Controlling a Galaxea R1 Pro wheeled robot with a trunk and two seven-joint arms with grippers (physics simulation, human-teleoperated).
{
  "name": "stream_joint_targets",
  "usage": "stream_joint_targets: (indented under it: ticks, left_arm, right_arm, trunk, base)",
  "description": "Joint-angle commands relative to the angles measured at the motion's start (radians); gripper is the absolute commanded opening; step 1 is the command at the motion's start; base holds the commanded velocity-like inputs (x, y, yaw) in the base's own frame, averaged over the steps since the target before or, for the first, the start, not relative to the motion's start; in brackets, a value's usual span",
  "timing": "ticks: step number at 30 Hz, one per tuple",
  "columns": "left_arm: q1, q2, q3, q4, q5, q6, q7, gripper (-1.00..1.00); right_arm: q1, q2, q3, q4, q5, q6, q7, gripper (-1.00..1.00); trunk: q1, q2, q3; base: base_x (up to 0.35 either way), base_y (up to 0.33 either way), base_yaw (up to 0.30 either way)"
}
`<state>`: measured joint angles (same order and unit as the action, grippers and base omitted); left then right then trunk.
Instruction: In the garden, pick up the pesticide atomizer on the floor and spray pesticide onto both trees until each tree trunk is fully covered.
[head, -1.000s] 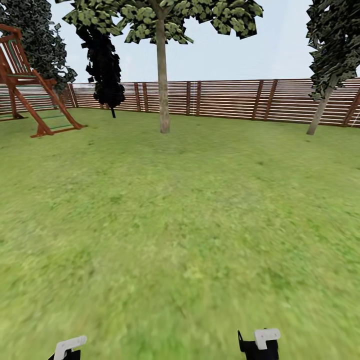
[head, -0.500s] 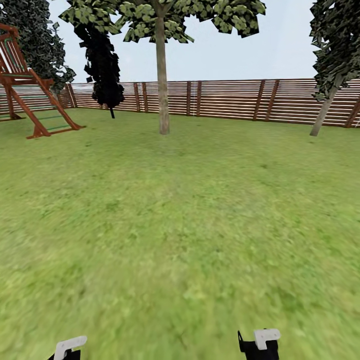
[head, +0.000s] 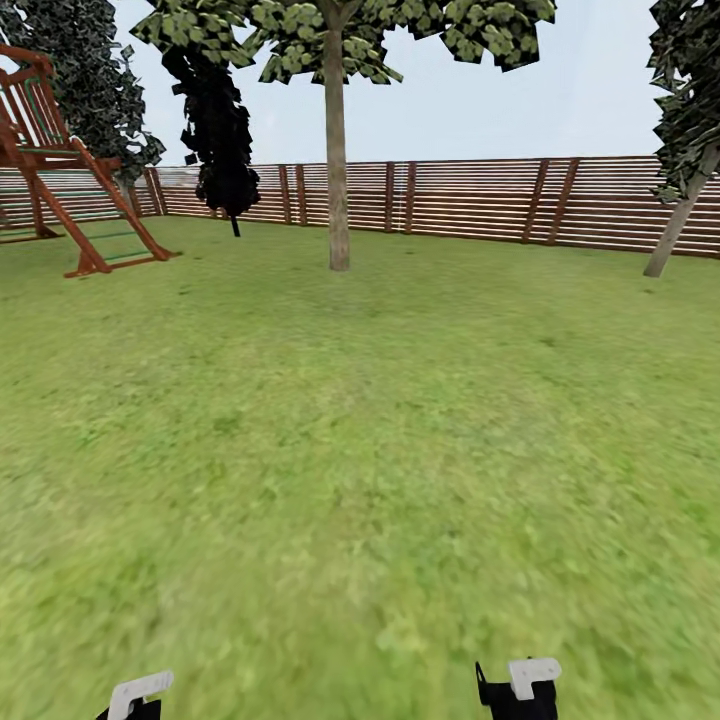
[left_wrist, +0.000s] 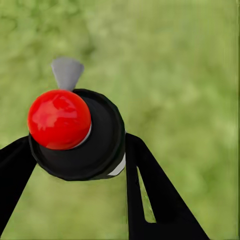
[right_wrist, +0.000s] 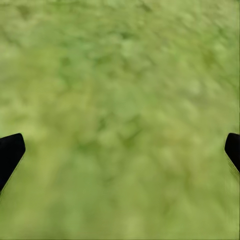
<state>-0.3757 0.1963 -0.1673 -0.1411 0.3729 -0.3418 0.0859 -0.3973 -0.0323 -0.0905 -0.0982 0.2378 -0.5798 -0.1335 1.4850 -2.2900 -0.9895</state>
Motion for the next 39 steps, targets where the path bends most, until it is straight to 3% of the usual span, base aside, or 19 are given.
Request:
stream_joint_targets:
  ticks: [1, 7, 13, 39]
  left_arm:
    - [0.0, 0.0, 0.0, 0.0, 0.0, 0.0, 0.0, -1.0]
    - [0.0, 0.0, 0.0, 0.0, -0.002, 0.0, 0.0, -1.0]
    - [0.0, 0.001, 0.0, 0.0, -0.002, 0.002, 0.0, -1.0]
    - [0.0, 0.003, 0.002, 0.0, 0.005, -0.001, 0.0, -1.0]
  right_arm:
    - [0.0, 0.0, 0.0, 0.0, 0.0, 0.0, 0.0, 1.0]
    - [0.0, -0.002, -0.001, 0.001, 0.0, 0.001, -0.002, 1.0]
    - [0.0, -0.001, 0.0, 0.067, 0.0, 0.003, -0.002, 1.0]
    - [0.002, -0.001, 0.0, 0.072, 0.0, 0.003, -0.001, 1.0]
  trunk:
    - [0.0, 0.0, 0.0]
    - [0.0, 0.0, 0.0]
    - [0.0, 0.0, 0.0]
    - [0.0, 0.0, 0.0]
  base:
    - [0.339, 0.0, 0.0]
    - [0.339, 0.0, 0.0]
    - [0.339, 0.0, 0.0]
    - [0.339, 0.0, 0.0]
